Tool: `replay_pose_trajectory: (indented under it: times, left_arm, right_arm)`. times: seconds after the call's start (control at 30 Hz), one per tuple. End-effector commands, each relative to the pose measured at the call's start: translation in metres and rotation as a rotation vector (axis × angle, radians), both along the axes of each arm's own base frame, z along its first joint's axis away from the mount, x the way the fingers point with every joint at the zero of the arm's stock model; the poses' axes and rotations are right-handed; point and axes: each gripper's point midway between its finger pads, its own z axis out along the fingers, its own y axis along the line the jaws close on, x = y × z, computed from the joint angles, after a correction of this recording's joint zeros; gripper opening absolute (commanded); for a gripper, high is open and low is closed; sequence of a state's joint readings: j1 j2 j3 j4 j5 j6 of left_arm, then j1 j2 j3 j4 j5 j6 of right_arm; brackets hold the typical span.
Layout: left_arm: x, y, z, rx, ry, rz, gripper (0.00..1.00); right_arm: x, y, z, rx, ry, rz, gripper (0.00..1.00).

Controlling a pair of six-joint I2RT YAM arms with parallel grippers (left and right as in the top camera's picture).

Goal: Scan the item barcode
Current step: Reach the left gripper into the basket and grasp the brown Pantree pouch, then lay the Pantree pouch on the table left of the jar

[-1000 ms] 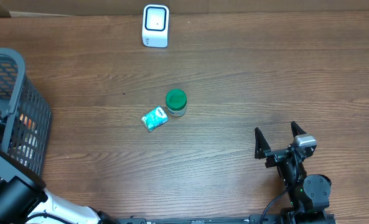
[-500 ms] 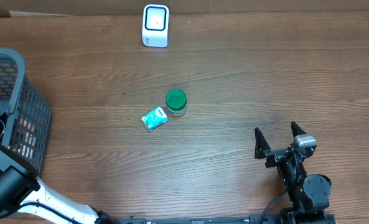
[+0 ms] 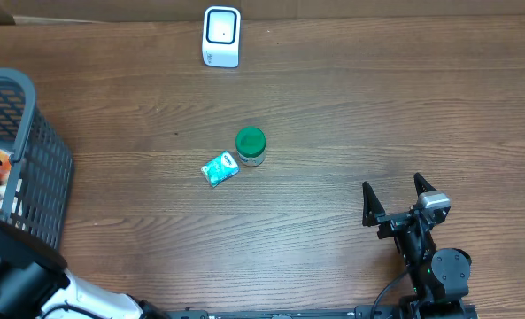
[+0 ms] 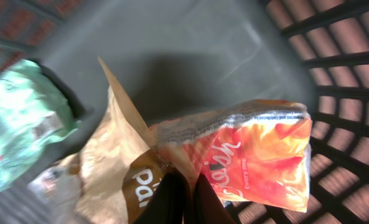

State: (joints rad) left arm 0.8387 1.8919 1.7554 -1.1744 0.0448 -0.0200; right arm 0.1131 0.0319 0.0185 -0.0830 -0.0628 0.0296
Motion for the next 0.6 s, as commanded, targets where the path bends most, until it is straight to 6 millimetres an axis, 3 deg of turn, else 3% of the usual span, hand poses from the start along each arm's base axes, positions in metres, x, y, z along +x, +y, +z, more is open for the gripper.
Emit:
replay_pose_trajectory:
  times: [0.0,0.1,0.2,0.37,0.57]
  left_arm:
    - [0.008,-0.007,0.054,0.057,-0.15,0.008,0.04]
    - [0.009,-0.016,0.091,0.099,-0.256,0.014,0.04]
    - [0.0,-0.026,0.145,0.203,-0.376,0.038,0.04]
    - [-0.016,-0.044,0.206,0.322,-0.519,0.062,0.04]
    - [-0.024,-0.081,0.291,0.452,-0.788,0.009,0.04]
  right_arm:
    - [0.0,0.0,-0.003,-0.001,0.001,-0.004,1.0]
    - [0.0,0.0,-0.003,-0.001,0.001,-0.004,1.0]
    - [0.0,0.0,-0.003,-0.001,0.001,-0.004,1.0]
    - [0.0,0.0,-0.003,-0.001,0.001,-0.004,1.0]
    - [0.0,0.0,-0.003,-0.001,0.001,-0.004,1.0]
